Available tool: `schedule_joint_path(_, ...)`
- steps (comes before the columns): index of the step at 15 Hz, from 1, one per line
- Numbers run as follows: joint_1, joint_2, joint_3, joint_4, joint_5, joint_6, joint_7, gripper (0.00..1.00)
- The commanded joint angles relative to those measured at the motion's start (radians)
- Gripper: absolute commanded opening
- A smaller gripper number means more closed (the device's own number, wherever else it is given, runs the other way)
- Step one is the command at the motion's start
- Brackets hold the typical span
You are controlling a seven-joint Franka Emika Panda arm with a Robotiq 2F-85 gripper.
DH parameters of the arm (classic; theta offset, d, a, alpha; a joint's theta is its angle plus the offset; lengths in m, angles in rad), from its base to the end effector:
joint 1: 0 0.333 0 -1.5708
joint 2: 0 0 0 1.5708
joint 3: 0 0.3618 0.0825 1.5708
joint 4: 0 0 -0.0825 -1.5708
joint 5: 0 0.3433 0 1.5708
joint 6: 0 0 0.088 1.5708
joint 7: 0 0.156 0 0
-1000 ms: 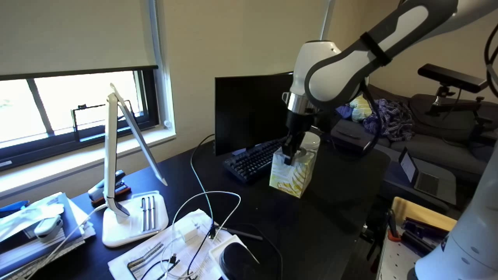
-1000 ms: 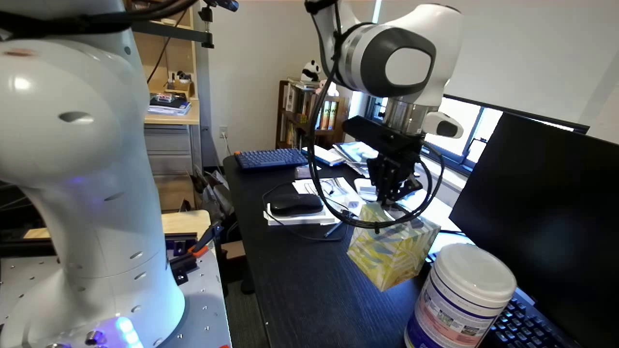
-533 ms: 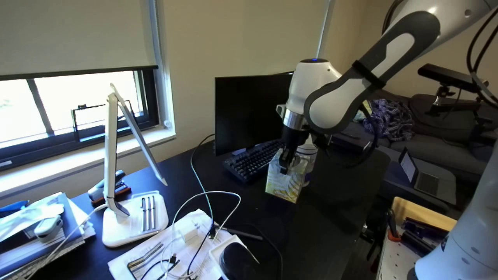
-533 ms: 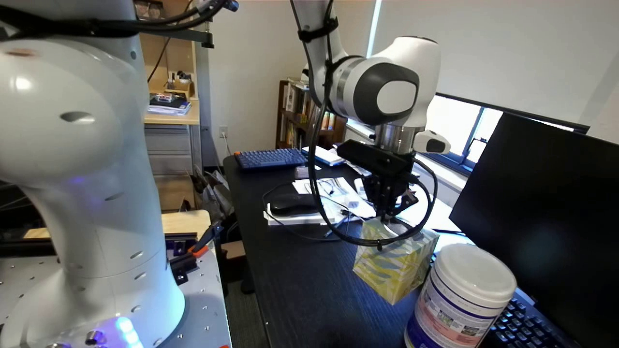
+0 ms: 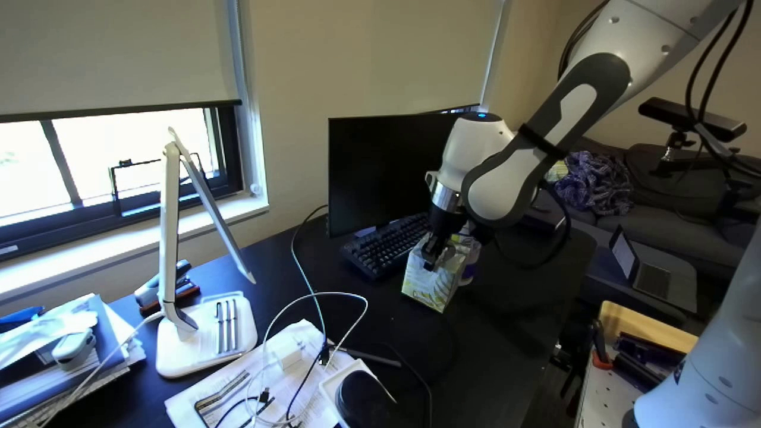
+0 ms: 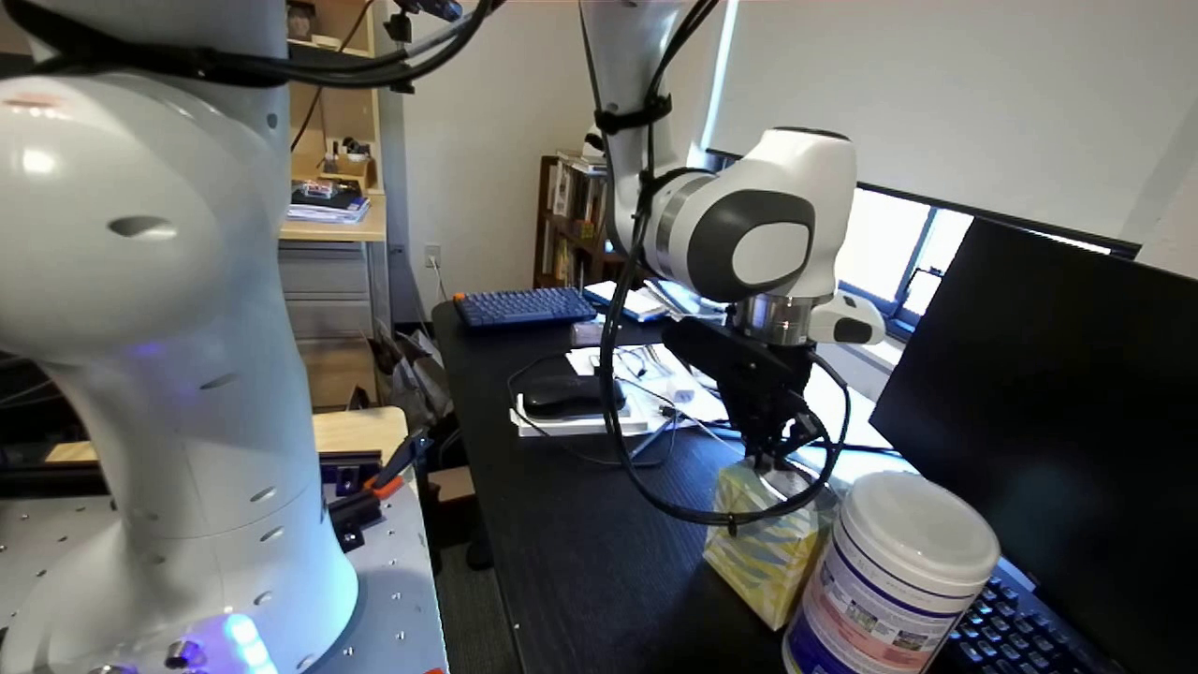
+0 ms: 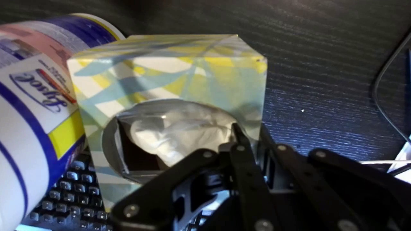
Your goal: Take the tissue box from the top of the white bottle and put it on the table then take the black case and put it on the white bottle
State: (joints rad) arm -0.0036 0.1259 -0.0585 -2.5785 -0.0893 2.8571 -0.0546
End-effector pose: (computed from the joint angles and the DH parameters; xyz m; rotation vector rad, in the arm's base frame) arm 0.4573 -0.0251 0.2647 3.0830 0.1193 0.2318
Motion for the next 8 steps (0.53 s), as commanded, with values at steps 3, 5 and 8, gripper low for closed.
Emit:
schedule_joint_path(3, 0.009, 0.021, 0.011, 0.002, 0.013, 0.034, 0.076, 0.05)
schedule_joint_path(5, 0.011, 0.021, 0.016, 0.006, 0.032, 0.038, 0.105, 0.05)
schedule_joint_path(8, 0.004, 0.015, 0.043, 0.011, 0.099, 0.008, 0.112, 0.05)
